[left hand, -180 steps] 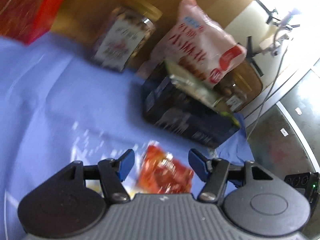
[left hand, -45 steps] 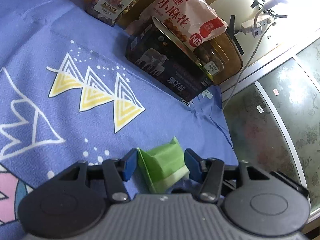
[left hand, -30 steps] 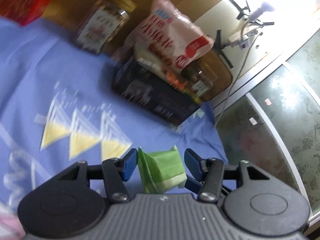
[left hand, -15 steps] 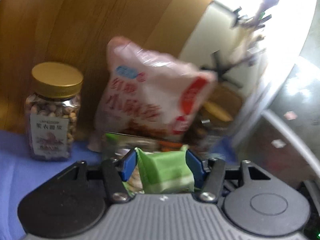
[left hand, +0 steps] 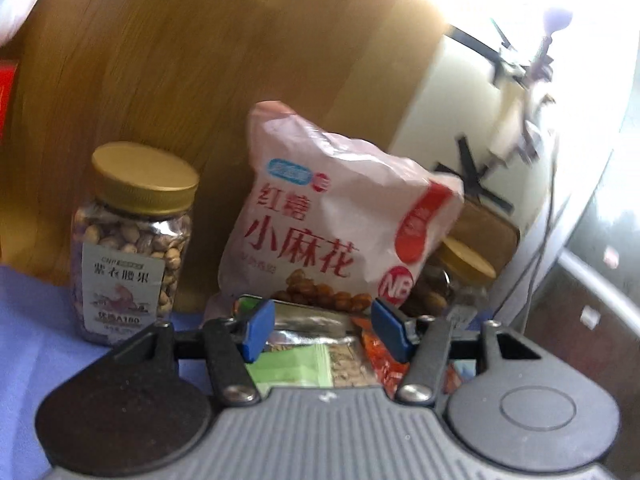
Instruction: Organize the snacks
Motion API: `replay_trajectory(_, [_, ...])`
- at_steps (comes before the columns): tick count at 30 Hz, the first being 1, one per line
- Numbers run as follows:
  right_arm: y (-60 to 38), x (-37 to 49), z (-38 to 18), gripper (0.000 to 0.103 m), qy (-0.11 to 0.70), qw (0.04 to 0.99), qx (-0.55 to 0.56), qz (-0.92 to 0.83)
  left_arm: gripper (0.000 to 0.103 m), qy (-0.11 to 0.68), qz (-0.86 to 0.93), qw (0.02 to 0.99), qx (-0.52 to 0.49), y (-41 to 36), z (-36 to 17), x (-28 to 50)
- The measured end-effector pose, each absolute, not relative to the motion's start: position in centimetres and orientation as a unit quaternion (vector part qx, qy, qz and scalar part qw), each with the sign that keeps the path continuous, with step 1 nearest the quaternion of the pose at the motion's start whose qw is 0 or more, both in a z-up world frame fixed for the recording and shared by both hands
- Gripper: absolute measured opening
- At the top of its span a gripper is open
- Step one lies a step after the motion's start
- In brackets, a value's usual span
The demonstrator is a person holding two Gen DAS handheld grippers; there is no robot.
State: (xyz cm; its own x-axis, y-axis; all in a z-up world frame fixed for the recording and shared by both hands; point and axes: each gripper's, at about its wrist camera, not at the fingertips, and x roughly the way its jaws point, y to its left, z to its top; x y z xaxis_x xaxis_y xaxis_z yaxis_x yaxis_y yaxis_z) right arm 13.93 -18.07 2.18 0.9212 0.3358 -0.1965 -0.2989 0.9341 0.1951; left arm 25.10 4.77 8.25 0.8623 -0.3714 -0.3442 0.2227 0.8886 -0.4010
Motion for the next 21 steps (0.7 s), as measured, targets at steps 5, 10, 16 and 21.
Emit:
replay_trajectory(5, [-21.1, 8.6, -0.5, 0.075, 0.171, 0.97, 0.147, 0.089, 0.055, 0.176, -0.175, 0.962, -0.113, 2.1, 9.5, 22.0])
replay_trajectory(10, [-22.8, 5.0, 0.4, 0.075, 0.195, 0.967, 0.146, 0.079, 0.056, 0.182, -0.225, 0.951, -0.108, -1.0, 10.8, 18.8])
replay_trajectory(16, [-22.9, 2.7, 0.7, 0.082, 0.192, 0.963, 0.158, 0.105, 0.06, 0.201, -0.244, 0.944, -0.092, -2.5, 11.1, 13.2])
replay_trajectory(21, [-22.7, 1.5, 0.3, 0.087, 0.199, 0.959, 0.16, 0.125, 0.083, 0.22, -0.22, 0.948, -0.072, -2.0, 9.5, 9.4])
